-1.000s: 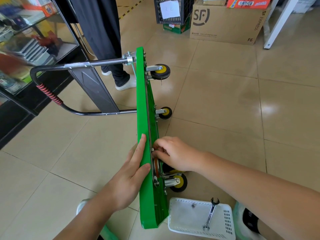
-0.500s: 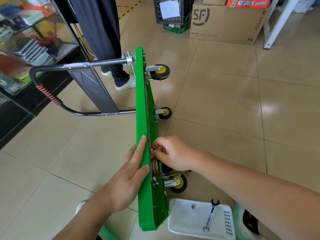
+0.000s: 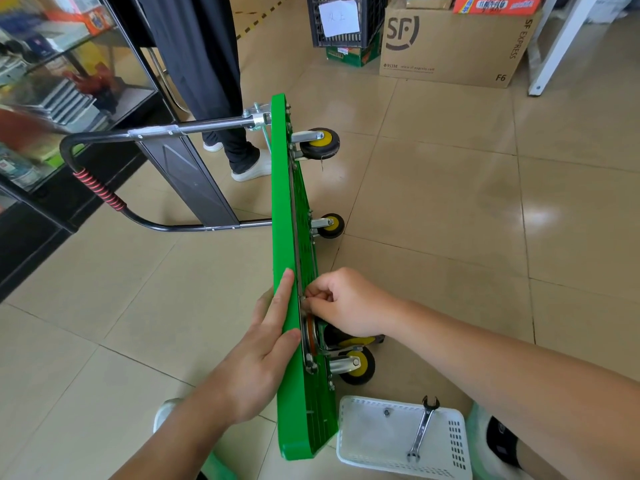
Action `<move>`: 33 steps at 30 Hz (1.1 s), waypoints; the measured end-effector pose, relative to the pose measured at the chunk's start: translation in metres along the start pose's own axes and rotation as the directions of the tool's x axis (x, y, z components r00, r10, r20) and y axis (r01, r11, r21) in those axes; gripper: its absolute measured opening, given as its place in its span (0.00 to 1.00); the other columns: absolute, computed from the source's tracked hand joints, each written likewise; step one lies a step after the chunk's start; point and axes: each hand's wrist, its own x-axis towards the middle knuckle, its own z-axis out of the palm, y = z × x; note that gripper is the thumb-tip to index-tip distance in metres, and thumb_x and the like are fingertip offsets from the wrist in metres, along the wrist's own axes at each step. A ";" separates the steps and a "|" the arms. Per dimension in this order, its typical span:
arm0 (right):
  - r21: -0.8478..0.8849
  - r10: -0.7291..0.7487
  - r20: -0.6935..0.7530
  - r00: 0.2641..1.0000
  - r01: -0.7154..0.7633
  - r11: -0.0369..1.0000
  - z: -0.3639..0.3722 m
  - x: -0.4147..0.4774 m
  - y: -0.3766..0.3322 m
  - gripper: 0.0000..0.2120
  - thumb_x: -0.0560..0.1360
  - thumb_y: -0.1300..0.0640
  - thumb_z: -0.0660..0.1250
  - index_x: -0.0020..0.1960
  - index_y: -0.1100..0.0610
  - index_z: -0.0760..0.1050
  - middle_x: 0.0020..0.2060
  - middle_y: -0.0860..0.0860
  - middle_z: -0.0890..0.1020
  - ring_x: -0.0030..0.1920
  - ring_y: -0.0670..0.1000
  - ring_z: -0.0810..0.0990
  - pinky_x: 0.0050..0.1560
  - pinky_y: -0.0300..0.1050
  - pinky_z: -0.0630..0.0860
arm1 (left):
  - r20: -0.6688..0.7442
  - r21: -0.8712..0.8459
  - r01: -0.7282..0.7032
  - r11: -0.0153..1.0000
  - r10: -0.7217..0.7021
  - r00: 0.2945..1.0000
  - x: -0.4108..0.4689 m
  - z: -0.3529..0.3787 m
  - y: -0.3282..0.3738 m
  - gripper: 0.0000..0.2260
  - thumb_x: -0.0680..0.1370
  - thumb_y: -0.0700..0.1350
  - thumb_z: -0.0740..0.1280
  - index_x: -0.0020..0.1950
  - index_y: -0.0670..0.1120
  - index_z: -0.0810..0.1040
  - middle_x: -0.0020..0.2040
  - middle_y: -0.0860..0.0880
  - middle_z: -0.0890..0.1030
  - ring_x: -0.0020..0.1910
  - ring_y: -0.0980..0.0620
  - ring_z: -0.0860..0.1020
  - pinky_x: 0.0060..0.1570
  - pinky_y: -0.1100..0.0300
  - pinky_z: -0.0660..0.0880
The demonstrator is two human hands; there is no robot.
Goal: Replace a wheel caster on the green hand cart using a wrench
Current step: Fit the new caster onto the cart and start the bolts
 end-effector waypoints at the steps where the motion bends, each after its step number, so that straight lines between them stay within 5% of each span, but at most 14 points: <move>1: -0.007 -0.002 0.000 1.000 0.002 1.000 0.000 0.001 0.000 0.11 0.81 0.53 0.65 0.47 0.57 0.83 0.39 0.53 0.83 0.36 0.48 0.78 0.40 0.44 0.76 | -0.004 -0.001 -0.004 1.000 0.004 1.000 0.000 0.000 0.000 0.32 0.79 0.56 0.52 0.79 0.69 0.39 0.77 0.70 0.52 0.73 0.77 0.54 0.68 0.81 0.52; 5: -0.022 0.003 0.009 1.000 -0.003 1.000 -0.001 0.001 0.000 0.12 0.81 0.52 0.65 0.47 0.58 0.83 0.39 0.56 0.84 0.40 0.55 0.80 0.43 0.50 0.78 | 0.002 0.002 -0.003 1.000 0.003 1.000 0.000 -0.002 -0.001 0.32 0.80 0.57 0.52 0.79 0.70 0.39 0.77 0.71 0.52 0.74 0.75 0.55 0.74 0.71 0.54; 10: -0.007 -0.006 -0.055 0.998 0.005 1.000 0.000 -0.007 -0.001 0.08 0.80 0.52 0.68 0.53 0.55 0.82 0.38 0.46 0.81 0.35 0.41 0.77 0.38 0.36 0.74 | 0.011 0.036 0.002 0.999 -0.003 1.000 0.001 -0.001 0.001 0.32 0.79 0.59 0.53 0.79 0.70 0.38 0.78 0.69 0.51 0.73 0.77 0.53 0.67 0.82 0.51; 13: -0.034 -0.034 -0.201 0.979 0.028 0.999 0.005 -0.024 0.007 0.12 0.79 0.49 0.68 0.60 0.52 0.79 0.42 0.42 0.79 0.39 0.43 0.77 0.40 0.37 0.75 | 0.012 0.056 0.001 0.998 -0.001 1.000 0.001 -0.001 0.000 0.33 0.79 0.60 0.53 0.79 0.70 0.38 0.79 0.67 0.52 0.74 0.76 0.53 0.65 0.83 0.51; 15: -0.022 -0.045 -0.403 0.914 0.039 0.999 0.010 -0.046 0.022 0.12 0.79 0.51 0.69 0.62 0.51 0.79 0.43 0.41 0.79 0.41 0.45 0.78 0.43 0.35 0.76 | 0.012 0.056 0.006 0.998 -0.006 1.000 0.002 -0.001 0.000 0.33 0.79 0.61 0.53 0.79 0.70 0.37 0.79 0.67 0.52 0.74 0.75 0.53 0.65 0.82 0.52; 19: 0.077 0.075 -0.720 0.690 -0.027 0.997 0.049 -0.104 0.068 0.05 0.75 0.58 0.73 0.46 0.48 0.81 0.33 0.46 0.79 0.35 0.48 0.77 0.35 0.37 0.72 | 0.008 0.041 0.003 0.999 -0.003 1.000 0.004 -0.001 -0.002 0.34 0.78 0.62 0.53 0.79 0.70 0.37 0.80 0.67 0.51 0.76 0.73 0.53 0.68 0.78 0.51; 23: 0.157 0.310 -0.642 0.701 -0.275 0.948 0.112 -0.139 0.143 0.10 0.75 0.60 0.73 0.40 0.47 0.77 0.31 0.45 0.76 0.34 0.48 0.74 0.37 0.43 0.74 | -0.006 0.042 -0.019 0.999 0.019 1.000 0.005 -0.001 -0.004 0.35 0.75 0.66 0.53 0.79 0.71 0.38 0.80 0.66 0.53 0.76 0.74 0.52 0.75 0.68 0.51; 27: 0.054 0.553 -0.380 0.741 -0.579 0.814 0.164 -0.151 0.202 0.05 0.79 0.54 0.69 0.46 0.45 0.78 0.40 0.43 0.84 0.41 0.42 0.81 0.42 0.31 0.69 | -0.022 0.041 -0.032 0.999 0.033 0.999 0.005 -0.001 -0.007 0.36 0.75 0.67 0.53 0.79 0.71 0.39 0.80 0.69 0.52 0.77 0.72 0.52 0.78 0.63 0.51; 33: 0.097 0.720 -0.316 0.618 -0.734 0.673 0.209 -0.121 0.251 0.14 0.81 0.54 0.64 0.64 0.54 0.80 0.58 0.48 0.84 0.55 0.47 0.82 0.57 0.36 0.72 | -0.077 -0.006 -0.060 0.998 0.060 0.995 0.004 0.004 -0.009 0.35 0.75 0.64 0.55 0.80 0.69 0.43 0.70 0.84 0.55 0.74 0.77 0.54 0.67 0.81 0.54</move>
